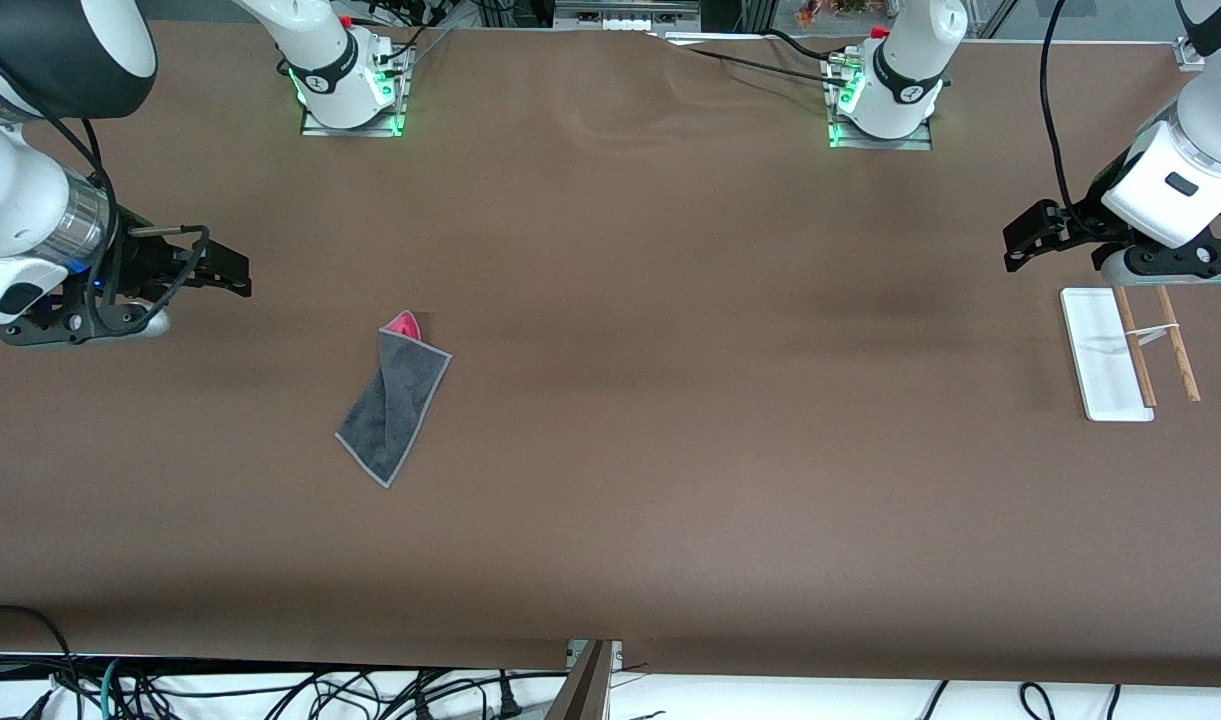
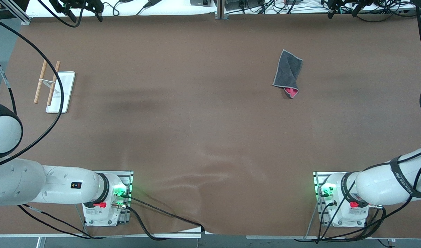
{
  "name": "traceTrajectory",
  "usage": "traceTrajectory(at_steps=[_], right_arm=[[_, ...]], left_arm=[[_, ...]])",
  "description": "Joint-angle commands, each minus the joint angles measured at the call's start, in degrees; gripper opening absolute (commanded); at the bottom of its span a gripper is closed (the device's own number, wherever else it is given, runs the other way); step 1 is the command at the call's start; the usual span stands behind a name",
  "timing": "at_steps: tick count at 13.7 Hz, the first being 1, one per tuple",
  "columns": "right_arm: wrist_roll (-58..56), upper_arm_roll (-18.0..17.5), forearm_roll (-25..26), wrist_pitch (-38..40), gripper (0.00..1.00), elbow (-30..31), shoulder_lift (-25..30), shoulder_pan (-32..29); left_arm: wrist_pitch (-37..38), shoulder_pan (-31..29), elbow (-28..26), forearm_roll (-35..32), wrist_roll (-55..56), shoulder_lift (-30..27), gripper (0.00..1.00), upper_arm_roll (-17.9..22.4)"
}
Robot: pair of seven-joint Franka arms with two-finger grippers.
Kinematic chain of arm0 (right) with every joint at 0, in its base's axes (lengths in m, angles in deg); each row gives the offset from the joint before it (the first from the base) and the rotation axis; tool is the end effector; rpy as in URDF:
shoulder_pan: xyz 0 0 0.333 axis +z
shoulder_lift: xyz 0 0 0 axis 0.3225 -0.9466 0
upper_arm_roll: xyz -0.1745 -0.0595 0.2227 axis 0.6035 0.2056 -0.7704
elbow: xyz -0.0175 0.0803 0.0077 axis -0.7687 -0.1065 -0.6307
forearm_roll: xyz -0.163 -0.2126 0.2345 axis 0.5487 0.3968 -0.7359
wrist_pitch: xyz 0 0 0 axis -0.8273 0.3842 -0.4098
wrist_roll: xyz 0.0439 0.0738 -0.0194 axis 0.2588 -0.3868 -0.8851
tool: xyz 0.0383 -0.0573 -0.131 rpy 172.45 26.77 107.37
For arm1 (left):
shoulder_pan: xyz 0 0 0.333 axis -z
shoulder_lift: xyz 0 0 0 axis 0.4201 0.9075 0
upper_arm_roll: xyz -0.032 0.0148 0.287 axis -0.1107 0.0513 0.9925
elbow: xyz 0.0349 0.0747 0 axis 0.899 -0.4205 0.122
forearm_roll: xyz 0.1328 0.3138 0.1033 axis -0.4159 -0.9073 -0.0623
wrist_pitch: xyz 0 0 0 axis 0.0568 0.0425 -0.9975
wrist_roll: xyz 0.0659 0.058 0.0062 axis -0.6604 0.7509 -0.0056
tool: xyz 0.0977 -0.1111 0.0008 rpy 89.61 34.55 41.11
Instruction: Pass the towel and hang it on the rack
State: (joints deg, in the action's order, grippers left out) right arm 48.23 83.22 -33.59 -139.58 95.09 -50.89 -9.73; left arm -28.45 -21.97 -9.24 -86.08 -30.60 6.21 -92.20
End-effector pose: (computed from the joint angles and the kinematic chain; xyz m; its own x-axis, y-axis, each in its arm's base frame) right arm 0.5575 0.0795 0.4981 0.9895 0.1091 -0.0951 0.1067 -0.9938 -0.0304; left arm 0.5156 -0.0450 0.5275 0.9989 0.0457 -0.0039 0.0456 -0.9987 -0.0214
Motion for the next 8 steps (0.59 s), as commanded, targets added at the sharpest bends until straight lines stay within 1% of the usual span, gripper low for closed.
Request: traceTrajectory(at_steps=[1,2,8], right_arm=[[1.0,-0.3,0.7,1.9,1.0,-0.5,0.6,0.0],[1.3,-0.3,0.7,3.1,1.0,-0.5,0.5,0.0],[1.2,-0.4,0.4,2.6,1.0,0.2,-0.1,1.2]], left_arm=[[1.6,0.0,2.2,-1.0,-1.0,1.1,1.0,-0.1],[1.8,0.0,2.2,-1.0,-1.0,1.1,1.0,-0.1],[1.8,0.0,2.2,-1.0,-1.0,1.1,1.0,-0.1]])
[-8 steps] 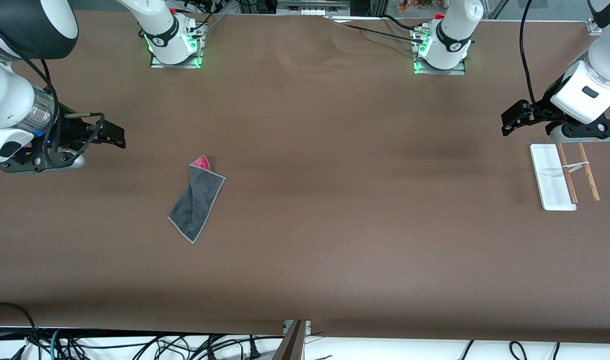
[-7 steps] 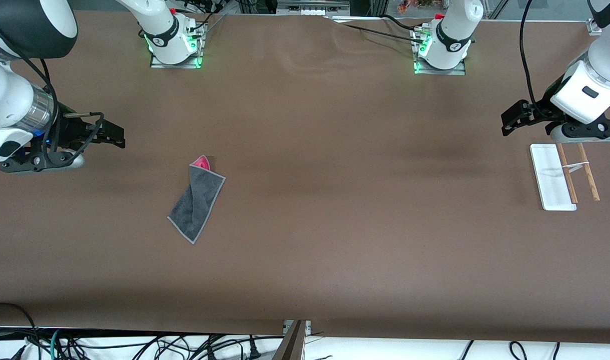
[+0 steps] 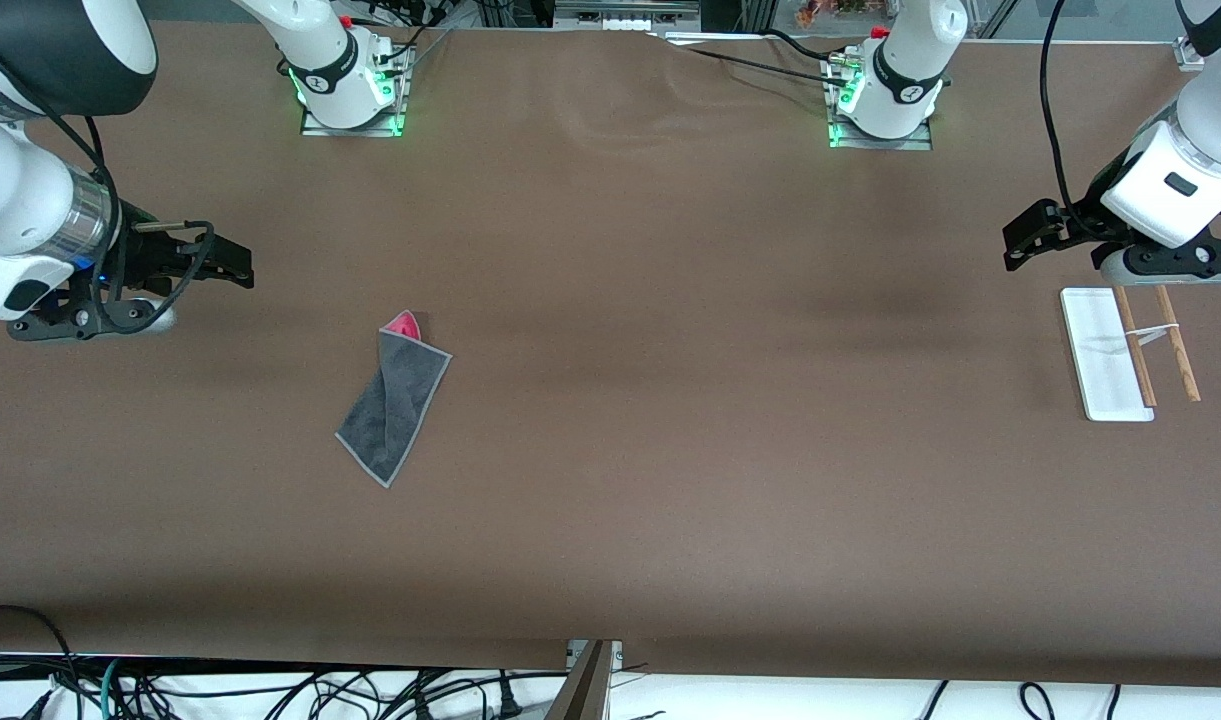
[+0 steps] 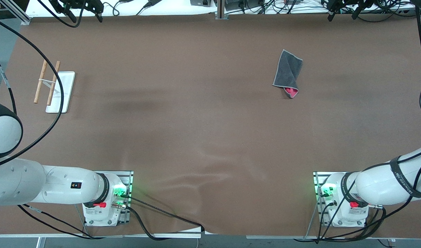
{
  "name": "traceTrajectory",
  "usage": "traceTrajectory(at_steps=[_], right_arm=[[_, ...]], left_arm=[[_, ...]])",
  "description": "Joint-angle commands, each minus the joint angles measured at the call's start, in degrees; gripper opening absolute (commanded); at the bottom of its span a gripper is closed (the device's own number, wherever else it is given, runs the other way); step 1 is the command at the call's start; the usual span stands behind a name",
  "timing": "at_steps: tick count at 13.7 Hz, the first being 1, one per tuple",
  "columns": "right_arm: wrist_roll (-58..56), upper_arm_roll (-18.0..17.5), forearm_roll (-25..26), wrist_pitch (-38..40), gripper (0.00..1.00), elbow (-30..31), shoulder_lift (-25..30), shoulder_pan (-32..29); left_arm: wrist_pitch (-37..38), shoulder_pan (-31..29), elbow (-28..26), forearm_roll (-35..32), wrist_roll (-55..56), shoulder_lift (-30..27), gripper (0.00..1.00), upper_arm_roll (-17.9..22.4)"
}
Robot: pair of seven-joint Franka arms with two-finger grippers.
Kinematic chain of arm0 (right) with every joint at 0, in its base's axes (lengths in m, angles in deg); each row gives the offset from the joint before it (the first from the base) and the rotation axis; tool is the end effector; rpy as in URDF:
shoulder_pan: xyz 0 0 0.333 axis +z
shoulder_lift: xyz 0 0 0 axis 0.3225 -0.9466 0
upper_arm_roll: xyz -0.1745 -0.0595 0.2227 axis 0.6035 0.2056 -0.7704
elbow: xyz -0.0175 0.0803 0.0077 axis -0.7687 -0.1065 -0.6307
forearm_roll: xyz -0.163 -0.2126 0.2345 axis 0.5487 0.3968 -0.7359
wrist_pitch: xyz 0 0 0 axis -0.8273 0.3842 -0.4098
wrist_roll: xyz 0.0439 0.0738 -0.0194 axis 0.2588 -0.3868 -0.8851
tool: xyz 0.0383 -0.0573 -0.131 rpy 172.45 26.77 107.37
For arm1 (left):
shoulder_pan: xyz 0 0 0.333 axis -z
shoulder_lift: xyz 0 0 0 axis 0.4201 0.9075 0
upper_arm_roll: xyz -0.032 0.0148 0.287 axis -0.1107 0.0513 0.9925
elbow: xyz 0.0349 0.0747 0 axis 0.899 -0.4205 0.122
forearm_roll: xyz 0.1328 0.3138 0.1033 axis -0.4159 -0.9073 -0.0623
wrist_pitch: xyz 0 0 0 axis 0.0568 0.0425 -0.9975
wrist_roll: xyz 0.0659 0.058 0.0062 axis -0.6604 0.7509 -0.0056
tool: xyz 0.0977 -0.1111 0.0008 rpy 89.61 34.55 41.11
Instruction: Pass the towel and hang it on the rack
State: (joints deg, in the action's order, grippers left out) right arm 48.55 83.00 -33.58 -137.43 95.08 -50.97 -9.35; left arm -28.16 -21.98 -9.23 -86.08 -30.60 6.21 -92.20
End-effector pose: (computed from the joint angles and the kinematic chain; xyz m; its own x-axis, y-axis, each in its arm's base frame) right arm 0.5510 0.0845 0.4947 0.9844 0.1145 -0.1338 0.1115 -0.9933 -0.0294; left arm 0.5149 -0.0448 0.5272 0.9989 0.0460 -0.0087 0.0457 -0.9987 -0.0221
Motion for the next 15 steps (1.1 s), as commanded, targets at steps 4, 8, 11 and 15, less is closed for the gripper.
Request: traceTrajectory(at_steps=[4,8,11,15], right_arm=[[4.0,-1.0,0.1,-8.1,1.0,9.9,-0.2,3.0],[10.2,-4.6,-0.2,-24.2,1.0,25.2,-0.2,4.1],[11.7,-6.2,-0.2,-36.6,1.0,33.9,-2.3,5.5],[12.5,-6.2,0.0,-50.0,1.0,43.0,-5.2,7.4]], left_arm=[[1.6,-0.1,2.2,-1.0,-1.1,1.1,1.0,-0.1],[1.6,-0.1,2.2,-1.0,-1.1,1.1,1.0,-0.1],[1.6,-0.1,2.2,-1.0,-1.1,1.1,1.0,-0.1],[1.6,-0.1,2.2,-1.0,-1.1,1.1,1.0,-0.1]])
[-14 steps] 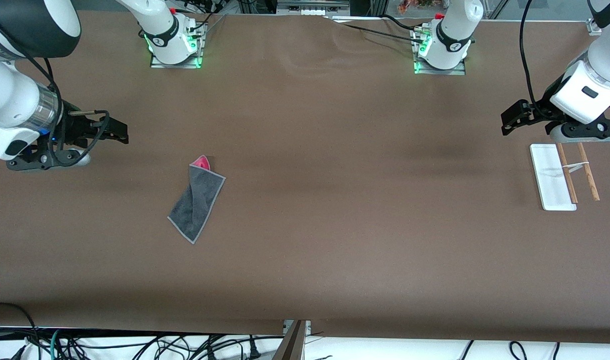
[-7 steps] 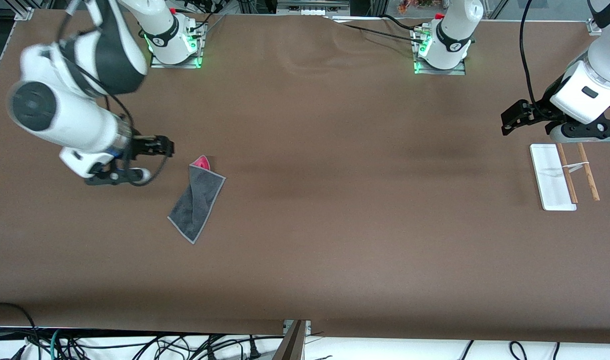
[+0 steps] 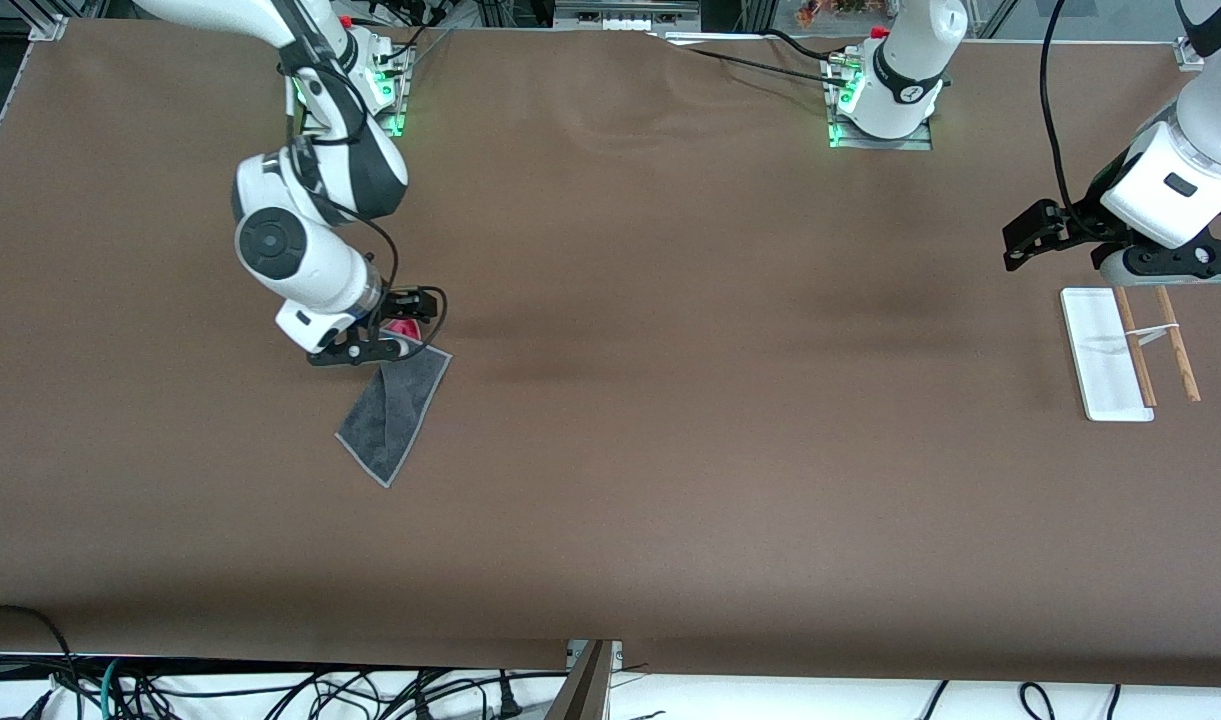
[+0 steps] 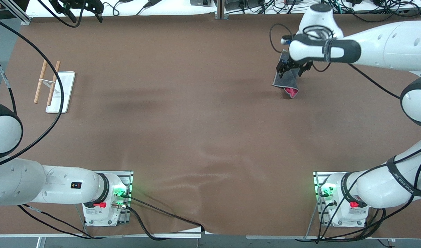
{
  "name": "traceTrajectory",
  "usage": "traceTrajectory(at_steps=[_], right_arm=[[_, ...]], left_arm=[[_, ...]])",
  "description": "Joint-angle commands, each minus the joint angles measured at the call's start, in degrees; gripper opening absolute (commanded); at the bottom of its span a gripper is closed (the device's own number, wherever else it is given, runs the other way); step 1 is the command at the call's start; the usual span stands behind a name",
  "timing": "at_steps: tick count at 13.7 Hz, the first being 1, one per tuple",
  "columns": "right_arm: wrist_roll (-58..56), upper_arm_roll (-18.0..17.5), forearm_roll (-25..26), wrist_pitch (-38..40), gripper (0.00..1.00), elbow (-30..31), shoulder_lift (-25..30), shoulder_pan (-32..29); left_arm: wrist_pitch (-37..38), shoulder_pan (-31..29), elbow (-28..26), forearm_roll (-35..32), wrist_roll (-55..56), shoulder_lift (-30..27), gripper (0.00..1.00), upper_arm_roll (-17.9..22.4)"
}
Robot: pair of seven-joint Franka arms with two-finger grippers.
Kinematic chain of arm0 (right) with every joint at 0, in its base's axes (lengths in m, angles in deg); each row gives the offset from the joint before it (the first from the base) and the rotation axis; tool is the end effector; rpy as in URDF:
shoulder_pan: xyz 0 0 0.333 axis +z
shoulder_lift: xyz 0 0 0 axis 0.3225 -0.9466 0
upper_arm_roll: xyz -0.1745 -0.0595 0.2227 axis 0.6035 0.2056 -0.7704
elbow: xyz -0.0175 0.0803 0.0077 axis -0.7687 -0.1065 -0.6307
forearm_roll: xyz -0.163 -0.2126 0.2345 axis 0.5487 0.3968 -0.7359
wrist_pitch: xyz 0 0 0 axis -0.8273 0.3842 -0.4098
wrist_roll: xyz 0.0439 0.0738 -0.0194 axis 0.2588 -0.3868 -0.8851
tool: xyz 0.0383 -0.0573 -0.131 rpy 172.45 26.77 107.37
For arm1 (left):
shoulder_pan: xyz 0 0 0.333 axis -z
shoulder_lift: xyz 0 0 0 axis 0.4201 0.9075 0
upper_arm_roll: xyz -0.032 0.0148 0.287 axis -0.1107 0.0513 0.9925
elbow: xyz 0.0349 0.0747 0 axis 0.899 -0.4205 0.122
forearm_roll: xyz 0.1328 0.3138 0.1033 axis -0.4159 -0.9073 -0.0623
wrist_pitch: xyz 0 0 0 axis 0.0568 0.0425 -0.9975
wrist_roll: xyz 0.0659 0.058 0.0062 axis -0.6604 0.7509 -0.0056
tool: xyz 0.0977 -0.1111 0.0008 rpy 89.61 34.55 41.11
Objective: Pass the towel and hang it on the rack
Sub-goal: 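Lower the right gripper onto the grey towel's pink corner and grasp it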
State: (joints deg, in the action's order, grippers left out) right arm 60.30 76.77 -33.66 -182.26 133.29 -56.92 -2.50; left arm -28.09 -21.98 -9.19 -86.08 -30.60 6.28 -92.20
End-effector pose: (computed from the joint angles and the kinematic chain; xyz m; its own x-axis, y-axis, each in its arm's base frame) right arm 0.4876 0.1911 0.2201 0.9857 0.1075 -0.1298 0.1056 -0.9942 -0.0215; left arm 0.5150 -0.0448 0.5267 0.9989 0.0460 -0.0104 0.0457 -0.9987 -0.0223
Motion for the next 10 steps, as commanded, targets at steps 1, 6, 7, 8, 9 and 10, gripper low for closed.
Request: traceTrajectory(at_steps=[1,6,7,8,9,10], right_arm=[[0.8,0.0,0.1,-7.3,1.0,6.3,0.3,0.7],[0.7,0.0,0.3,-10.0,0.97,9.2,-1.0,0.8],[0.6,0.0,0.3,-10.7,0.93,9.7,-1.1,0.8],[0.2,0.1,0.3,-12.0,0.86,10.4,-1.3,0.8],[-0.1,0.1,0.4,-13.1,0.79,10.9,-1.8,0.8],[-0.2,0.1,0.5,-13.4,0.7,11.0,-2.0,0.8]], left_arm=[[1.6,-0.1,2.2,-1.0,-1.1,1.0,1.0,-0.1],[1.6,-0.1,2.2,-1.0,-1.1,1.0,1.0,-0.1],[1.6,-0.1,2.2,-1.0,-1.1,1.0,1.0,-0.1],[1.6,-0.1,2.2,-1.0,-1.1,1.0,1.0,-0.1],[1.6,-0.1,2.2,-1.0,-1.1,1.0,1.0,-0.1],[1.6,-0.1,2.2,-1.0,-1.1,1.0,1.0,-0.1]])
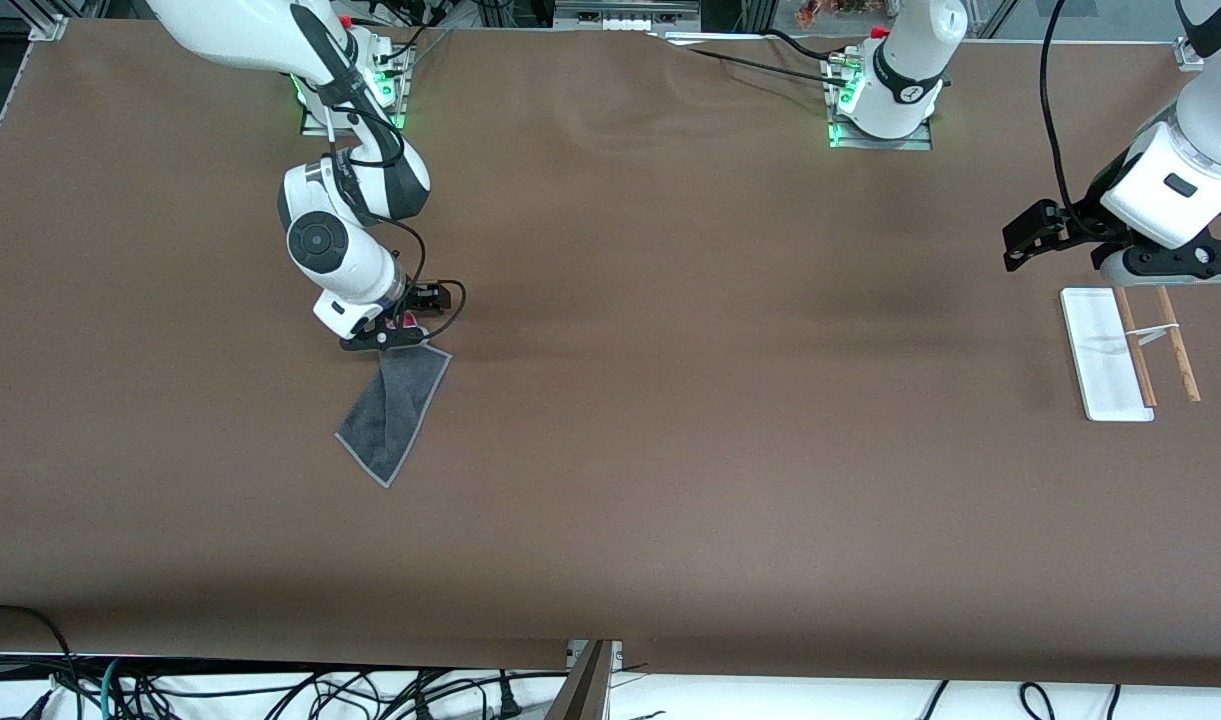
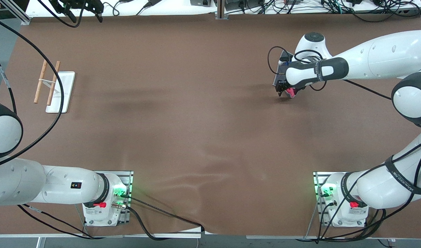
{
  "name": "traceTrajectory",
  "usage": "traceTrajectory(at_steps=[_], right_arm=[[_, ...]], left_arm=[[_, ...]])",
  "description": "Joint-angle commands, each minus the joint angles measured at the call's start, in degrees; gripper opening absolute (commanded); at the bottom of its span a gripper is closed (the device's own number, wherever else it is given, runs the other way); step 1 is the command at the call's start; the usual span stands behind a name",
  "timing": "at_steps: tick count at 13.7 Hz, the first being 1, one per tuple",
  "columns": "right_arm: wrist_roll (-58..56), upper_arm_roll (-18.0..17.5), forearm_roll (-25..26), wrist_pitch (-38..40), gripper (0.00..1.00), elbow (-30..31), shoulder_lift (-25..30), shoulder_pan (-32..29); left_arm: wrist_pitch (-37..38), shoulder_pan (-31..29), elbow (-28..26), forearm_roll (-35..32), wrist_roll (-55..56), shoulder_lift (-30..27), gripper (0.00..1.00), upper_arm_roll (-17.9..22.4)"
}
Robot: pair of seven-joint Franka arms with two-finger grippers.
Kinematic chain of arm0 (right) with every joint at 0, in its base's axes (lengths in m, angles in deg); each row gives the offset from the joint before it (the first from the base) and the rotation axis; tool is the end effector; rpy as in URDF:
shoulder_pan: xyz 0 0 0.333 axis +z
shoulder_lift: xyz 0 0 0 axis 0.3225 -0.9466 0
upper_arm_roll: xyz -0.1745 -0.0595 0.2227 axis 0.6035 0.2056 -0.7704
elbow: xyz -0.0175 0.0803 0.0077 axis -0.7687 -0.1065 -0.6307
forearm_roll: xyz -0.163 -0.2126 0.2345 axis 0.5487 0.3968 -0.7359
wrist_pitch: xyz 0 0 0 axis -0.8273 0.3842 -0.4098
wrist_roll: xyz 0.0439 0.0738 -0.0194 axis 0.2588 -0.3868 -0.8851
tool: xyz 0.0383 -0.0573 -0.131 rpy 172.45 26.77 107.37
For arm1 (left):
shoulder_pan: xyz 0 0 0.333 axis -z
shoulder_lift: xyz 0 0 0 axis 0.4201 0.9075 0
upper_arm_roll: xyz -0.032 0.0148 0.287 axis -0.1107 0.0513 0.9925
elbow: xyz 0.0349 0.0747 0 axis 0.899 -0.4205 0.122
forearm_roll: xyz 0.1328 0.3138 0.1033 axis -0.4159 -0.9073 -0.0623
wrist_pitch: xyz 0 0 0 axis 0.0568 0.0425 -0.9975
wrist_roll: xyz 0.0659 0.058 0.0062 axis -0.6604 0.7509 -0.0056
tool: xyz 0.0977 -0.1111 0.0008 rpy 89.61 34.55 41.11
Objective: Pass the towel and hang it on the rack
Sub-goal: 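Lower the right gripper onto the grey towel's pink corner and grasp it, then lift the towel with the right gripper toward the table middle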
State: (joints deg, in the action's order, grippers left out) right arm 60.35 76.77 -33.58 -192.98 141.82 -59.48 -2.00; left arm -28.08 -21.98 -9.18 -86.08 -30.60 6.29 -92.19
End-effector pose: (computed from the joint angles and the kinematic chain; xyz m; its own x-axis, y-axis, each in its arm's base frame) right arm 0.4531 0.1827 0.1603 0.9846 0.1105 -0.1353 0.1092 -0.9939 -0.0167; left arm 0.5150 -0.0448 0.5267 0.9989 0.0462 -0.0106 0.0459 -0.9987 -0.0223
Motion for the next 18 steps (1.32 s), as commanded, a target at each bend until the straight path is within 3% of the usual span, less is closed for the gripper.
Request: traceTrajectory(at_steps=[1,5,6,11,16,18], right_arm=[[-0.3,0.1,0.4,-2.7,0.6,2.5,0.5,0.3],[-1.7,0.2,0.4,-2.5,0.06,2.5,0.5,0.3],[-1.7,0.2,0.4,-2.5,0.0,2.5,0.6,0.3],[-2.0,0.3,0.3,-1.7,0.0,1.0,1.3,0.3],[1.2,-0.1,-0.1,15.3,0.0,-9.4,1.9,0.3],[5.5,-2.4,-1.7,22.8,0.0,-15.5,1.8,0.3]], left_arm=[[1.6,-0.1,2.2,-1.0,-1.1,1.0,1.0,-0.1],[1.6,-0.2,2.2,-1.0,-1.1,1.0,1.0,-0.1],[1.6,-0.2,2.2,-1.0,-1.1,1.0,1.0,-0.1],[1.6,-0.3,2.2,-1.0,-1.1,1.0,1.0,-0.1],[1.6,-0.3,2.2,-1.0,-1.1,1.0,1.0,-0.1],[1.6,-0.3,2.2,-0.8,-1.1,1.0,1.0,-0.1]])
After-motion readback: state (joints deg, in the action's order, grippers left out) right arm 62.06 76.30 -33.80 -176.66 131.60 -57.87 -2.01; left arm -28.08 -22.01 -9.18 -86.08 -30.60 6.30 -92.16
